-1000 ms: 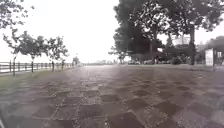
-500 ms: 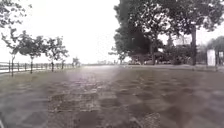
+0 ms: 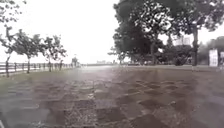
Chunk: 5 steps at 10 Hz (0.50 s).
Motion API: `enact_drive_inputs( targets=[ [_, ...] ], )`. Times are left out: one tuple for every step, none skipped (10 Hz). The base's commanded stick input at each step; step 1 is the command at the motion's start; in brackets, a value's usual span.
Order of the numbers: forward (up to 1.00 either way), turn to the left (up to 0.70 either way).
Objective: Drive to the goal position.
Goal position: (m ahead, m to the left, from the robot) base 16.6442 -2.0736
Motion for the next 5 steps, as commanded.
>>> enact_drive_inputs(
  targets=[
    [0.7, 0.0],
    [0.7, 0.06],
    [0.7, 0.14],
    [0.7, 0.14],
    [0.7, 0.14]
  ],
)
